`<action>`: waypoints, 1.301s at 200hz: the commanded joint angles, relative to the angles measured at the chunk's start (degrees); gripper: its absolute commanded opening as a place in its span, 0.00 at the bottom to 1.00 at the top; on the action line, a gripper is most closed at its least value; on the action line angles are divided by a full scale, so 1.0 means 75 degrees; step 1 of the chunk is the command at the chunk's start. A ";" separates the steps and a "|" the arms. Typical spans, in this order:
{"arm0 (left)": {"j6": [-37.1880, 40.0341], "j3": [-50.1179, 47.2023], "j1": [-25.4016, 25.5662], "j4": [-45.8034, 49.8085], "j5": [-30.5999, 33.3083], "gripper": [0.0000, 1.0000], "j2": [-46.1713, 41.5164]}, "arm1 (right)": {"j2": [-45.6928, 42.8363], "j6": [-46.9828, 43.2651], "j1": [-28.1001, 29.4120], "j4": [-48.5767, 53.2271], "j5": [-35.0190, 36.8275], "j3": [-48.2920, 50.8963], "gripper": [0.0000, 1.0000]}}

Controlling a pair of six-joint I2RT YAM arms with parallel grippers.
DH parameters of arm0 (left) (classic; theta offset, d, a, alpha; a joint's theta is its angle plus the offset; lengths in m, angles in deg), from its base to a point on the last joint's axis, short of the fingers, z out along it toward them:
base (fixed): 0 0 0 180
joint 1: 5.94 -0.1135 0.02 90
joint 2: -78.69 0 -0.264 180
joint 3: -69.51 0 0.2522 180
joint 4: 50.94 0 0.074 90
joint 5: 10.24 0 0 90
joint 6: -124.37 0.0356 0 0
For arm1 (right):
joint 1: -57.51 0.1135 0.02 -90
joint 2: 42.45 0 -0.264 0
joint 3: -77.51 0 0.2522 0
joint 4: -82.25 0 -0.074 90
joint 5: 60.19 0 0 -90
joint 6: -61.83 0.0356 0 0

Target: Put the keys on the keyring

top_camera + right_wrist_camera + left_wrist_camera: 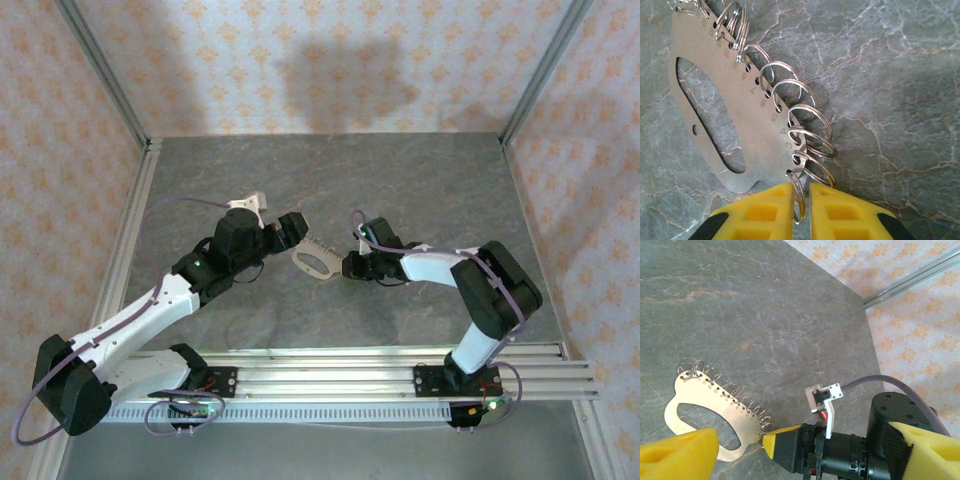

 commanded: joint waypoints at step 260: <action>0.0249 -0.0112 -0.0091 -0.0393 0.0092 0.87 0.0009 | 0.0054 0.0418 0.0121 0.0087 0.0126 -0.0229 0.15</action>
